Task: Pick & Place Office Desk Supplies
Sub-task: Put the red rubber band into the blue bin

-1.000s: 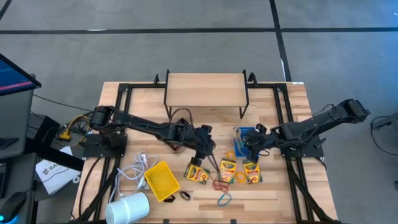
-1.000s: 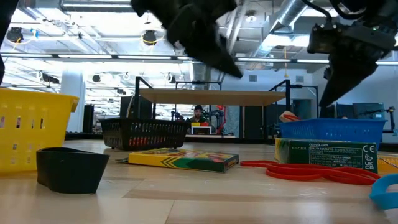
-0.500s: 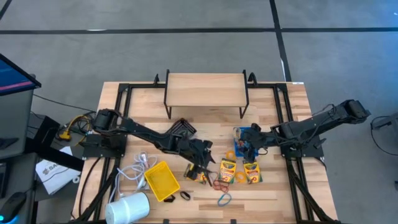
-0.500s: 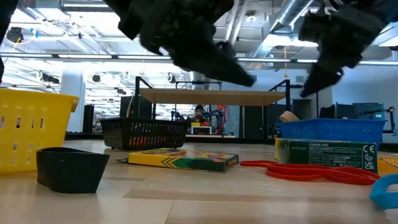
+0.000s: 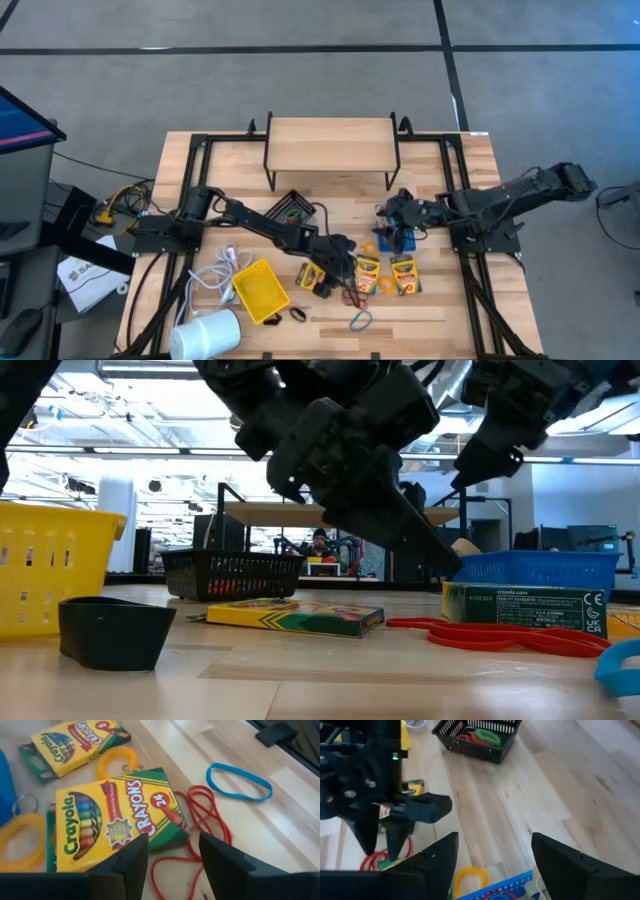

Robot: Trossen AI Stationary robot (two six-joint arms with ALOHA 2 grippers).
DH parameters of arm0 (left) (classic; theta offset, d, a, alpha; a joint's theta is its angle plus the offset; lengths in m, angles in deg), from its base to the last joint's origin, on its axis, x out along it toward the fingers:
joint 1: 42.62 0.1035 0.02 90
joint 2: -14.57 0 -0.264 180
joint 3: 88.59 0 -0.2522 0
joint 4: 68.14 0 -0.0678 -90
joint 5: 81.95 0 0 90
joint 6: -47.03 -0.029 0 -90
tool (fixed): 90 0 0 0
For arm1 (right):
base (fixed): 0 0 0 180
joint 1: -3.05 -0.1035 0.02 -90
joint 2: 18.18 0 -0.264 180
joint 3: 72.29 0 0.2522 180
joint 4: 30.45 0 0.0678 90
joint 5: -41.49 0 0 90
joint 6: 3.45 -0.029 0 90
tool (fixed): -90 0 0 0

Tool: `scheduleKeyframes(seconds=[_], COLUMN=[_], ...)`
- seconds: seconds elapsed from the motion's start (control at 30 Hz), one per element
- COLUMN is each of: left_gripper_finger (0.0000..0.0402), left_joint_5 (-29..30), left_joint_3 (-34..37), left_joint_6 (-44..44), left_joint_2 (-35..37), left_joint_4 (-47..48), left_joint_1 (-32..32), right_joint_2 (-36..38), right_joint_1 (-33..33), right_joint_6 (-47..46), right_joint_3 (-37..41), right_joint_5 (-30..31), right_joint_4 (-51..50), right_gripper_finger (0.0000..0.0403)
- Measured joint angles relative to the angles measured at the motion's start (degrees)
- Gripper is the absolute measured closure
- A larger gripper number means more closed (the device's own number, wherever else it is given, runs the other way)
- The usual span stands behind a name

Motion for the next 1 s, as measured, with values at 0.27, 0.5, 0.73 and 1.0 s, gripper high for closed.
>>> scheduleKeyframes(seconds=[0.27, 0.5, 0.73, 1.0], left_gripper_finger=[0.0252, 0.0262, 0.0266, 0.0266], left_joint_5=[0.0, 0.7, 3.0, 4.2], left_joint_3=[-0.3, -0.3, -0.3, -0.3], left_joint_6=[3.2, 5.6, 6.6, 8.5], left_joint_2=[0.2, 0.2, 0.2, 0.3], left_joint_4=[1.0, 1.7, 1.8, 5.1], left_joint_1=[-0.6, -0.5, -1.0, -2.3], right_joint_2=[0.0, 0.0, 0.0, 0.0], right_joint_1=[2.9, 3.4, 2.4, 0.4], right_joint_6=[0.3, -2.4, -4.1, -8.9], right_joint_3=[-0.5, -0.5, -0.5, -0.5], right_joint_5=[0.0, -1.8, -5.4, -6.8], right_joint_4=[0.1, 0.1, 1.1, 2.3], right_gripper_finger=[0.0154, 0.0154, 0.0154, 0.0154])
